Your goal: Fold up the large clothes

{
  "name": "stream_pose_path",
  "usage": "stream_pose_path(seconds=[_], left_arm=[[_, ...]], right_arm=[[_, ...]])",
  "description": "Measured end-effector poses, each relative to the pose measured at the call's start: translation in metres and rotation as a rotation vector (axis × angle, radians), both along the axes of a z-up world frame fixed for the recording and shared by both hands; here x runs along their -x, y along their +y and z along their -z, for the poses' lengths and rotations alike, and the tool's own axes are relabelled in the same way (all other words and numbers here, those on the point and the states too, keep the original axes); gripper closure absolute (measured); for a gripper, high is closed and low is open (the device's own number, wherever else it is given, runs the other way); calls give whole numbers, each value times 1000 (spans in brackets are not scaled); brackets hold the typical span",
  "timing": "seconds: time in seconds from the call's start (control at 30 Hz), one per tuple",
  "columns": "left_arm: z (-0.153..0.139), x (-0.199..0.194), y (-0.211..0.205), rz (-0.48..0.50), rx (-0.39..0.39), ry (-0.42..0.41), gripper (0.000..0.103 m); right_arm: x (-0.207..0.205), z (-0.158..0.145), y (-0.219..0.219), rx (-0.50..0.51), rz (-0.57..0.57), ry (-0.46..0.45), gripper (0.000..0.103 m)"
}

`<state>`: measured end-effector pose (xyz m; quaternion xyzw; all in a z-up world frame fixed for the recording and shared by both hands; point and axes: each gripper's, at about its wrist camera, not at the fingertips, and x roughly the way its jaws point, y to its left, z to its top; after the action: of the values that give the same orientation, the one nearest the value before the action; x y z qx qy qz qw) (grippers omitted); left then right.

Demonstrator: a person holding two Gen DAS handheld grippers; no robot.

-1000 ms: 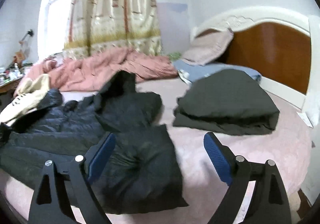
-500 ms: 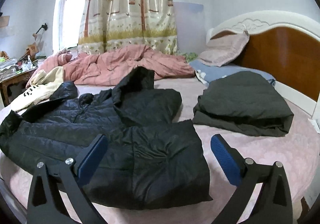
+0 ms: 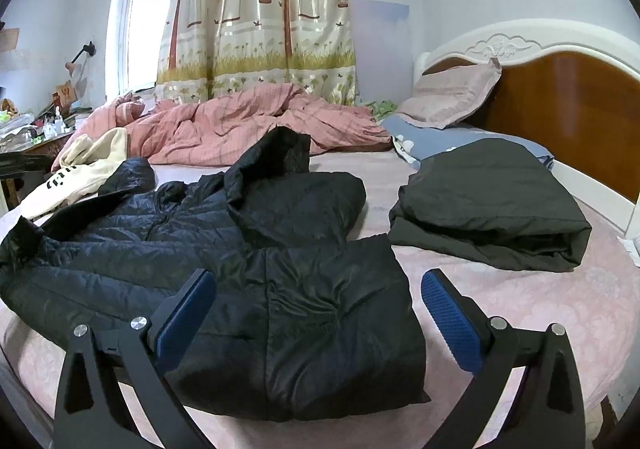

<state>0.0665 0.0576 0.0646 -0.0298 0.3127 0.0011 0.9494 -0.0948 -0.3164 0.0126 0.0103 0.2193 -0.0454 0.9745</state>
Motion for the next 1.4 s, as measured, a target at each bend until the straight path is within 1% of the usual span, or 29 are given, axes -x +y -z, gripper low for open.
stream_pose_path(seconds=[0.07, 0.13, 0.2, 0.27, 0.33, 0.37, 0.43, 0.47, 0.5, 0.57, 0.6, 0.63, 0.67, 0.7, 0.73, 0.8, 0.83, 0.87, 0.93, 0.97, 1.03, 1.07, 1.1, 1.13, 1.2, 1.23, 1.3, 1.37, 1.4], left_arm=[[15, -13, 10, -14, 14, 17, 14], [33, -25, 17, -45, -11, 42, 22], [53, -37, 25, -65, -15, 99, 38], [65, -47, 28, -46, -4, 144, 42], [73, -55, 31, -46, 2, 172, 43], [78, -57, 34, -66, 9, 189, 46], [90, -60, 43, -141, 20, 224, 63], [92, -57, 51, -178, 47, 218, 82], [91, -53, 58, -200, 94, 200, 90], [82, -38, 75, -247, 206, 131, 94], [77, -29, 84, -288, 237, 94, 97], [73, -20, 92, -338, 242, 67, 98], [71, -14, 99, -394, 220, 57, 98], [71, -10, 107, -443, 198, 61, 98], [73, -5, 116, -480, 210, 65, 98], [83, 3, 137, -513, 312, 96, 98], [88, 6, 143, -515, 346, 114, 98], [92, 7, 146, -507, 362, 134, 98], [92, 6, 139, -433, 360, 158, 98], [87, 9, 134, -406, 359, 141, 98], [68, 19, 123, -372, 315, 52, 88], [58, 24, 119, -358, 292, 9, 73], [48, 29, 115, -348, 272, -37, 63], [40, 34, 111, -331, 266, -79, 63], [29, 30, 110, -273, 293, -125, 64], [28, 31, 105, -255, 304, -140, 64], [27, 28, 93, -217, 295, -152, 64], [28, 23, 83, -196, 258, -142, 64], [29, 20, 78, -203, 238, -133, 63]], right_arm=[[-3, 1, -1, -13, -2, 18, 0], [-7, 1, -3, -40, -4, 26, 0], [-11, 1, -5, -78, -16, 35, 0], [-18, 0, -3, -123, -42, 43, 0], [-23, 0, 2, -122, -51, 46, 0], [-25, 1, 6, -107, -51, 53, 0], [-27, 4, 14, -75, -59, 66, 0], [-28, 6, 19, -43, -66, 73, 0], [-27, 6, 22, -24, -68, 77, 0], [-25, 9, 29, 31, -72, 83, 0], [-24, 9, 30, 38, -77, 83, 0], [-23, 10, 31, 40, -82, 84, 0], [-23, 9, 30, 39, -82, 85, 0], [-23, 9, 30, 37, -78, 85, 0], [-22, 10, 29, 30, -70, 85, 0], [-23, 9, 24, 13, -60, 84, 0], [-21, 9, 22, 4, -51, 80, 0], [-20, 8, 21, -1, -45, 74, 0], [-18, 4, 20, -10, -43, 61, 0], [-18, 1, 20, -17, -45, 57, 0], [-21, -12, 22, -40, -56, 51, 0], [-22, -22, 23, -58, -60, 41, 0], [-23, -30, 24, -79, -74, 29, 0], [-25, -38, 24, -99, -96, 22, 0], [-43, -57, 29, -134, -160, 36, 0], [-52, -63, 32, -138, -174, 48, 0], [-78, -76, 41, -150, -195, 75, 0], [-127, -79, 51, -185, -196, 156, 0], [-152, -72, 58, -205, -208, 225, 5]])
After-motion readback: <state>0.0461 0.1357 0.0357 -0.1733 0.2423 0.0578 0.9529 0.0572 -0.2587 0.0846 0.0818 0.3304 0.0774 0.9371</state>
